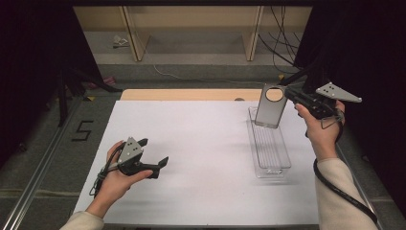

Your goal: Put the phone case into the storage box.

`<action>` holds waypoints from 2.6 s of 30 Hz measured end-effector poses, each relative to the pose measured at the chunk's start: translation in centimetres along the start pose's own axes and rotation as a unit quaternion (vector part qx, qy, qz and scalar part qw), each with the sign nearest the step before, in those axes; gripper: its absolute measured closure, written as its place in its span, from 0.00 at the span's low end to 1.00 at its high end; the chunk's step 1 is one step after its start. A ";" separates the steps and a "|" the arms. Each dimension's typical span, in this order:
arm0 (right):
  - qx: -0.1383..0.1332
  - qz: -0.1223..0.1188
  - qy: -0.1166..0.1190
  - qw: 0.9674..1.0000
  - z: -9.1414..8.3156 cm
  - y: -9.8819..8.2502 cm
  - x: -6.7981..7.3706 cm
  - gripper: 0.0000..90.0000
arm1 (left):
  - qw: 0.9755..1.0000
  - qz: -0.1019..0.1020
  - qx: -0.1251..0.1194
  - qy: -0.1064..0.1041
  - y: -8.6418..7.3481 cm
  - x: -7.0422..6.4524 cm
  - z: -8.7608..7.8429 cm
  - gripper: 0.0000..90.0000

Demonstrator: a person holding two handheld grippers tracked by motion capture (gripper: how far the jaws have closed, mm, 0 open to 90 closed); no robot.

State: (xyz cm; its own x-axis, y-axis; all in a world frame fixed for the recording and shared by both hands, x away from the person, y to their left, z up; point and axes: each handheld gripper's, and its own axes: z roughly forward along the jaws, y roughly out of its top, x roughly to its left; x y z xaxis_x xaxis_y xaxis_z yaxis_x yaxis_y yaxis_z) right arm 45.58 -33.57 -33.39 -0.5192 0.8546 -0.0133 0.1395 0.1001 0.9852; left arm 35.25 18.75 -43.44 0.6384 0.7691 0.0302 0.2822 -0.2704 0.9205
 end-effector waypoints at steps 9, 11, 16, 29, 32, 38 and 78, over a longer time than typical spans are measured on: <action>0.002 -0.005 -0.003 1.000 0.3 0.2 0.1 0.92 | 1.000 -0.001 0.000 0.000 0.0 0.0 0.0 0.04; 0.002 -0.006 -0.003 1.000 0.4 0.2 0.1 0.92 | 1.000 -0.001 0.000 0.000 0.0 0.0 0.0 0.04; 0.003 -0.009 -0.007 1.000 0.7 0.4 0.1 0.92 | 1.000 -0.002 0.000 -0.001 -0.1 0.0 0.0 0.04; 0.002 -0.017 -0.012 1.000 0.9 0.7 0.1 0.92 | 1.000 -0.001 0.002 -0.001 -0.1 0.0 0.1 0.04; 0.003 -0.017 -0.014 1.000 0.9 0.7 0.0 0.92 | 1.000 0.000 0.001 -0.002 -0.1 0.0 0.1 0.05; 0.003 -0.016 -0.015 1.000 1.0 0.7 -0.1 0.92 | 1.000 -0.001 0.001 -0.002 -0.1 0.1 0.1 0.05; 0.007 -0.026 -0.019 0.999 2.5 0.9 -0.5 0.92 | 1.000 -0.003 0.001 -0.002 -0.1 0.1 0.2 0.05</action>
State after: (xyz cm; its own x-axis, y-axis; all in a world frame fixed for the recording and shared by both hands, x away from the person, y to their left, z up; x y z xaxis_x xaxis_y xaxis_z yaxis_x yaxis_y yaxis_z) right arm 48.08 -32.62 -32.97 -0.4941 0.8664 -0.0715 0.1241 0.1517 0.9806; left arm 35.40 18.79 -43.62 0.6402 0.7678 0.0237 0.2863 -0.2671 0.9202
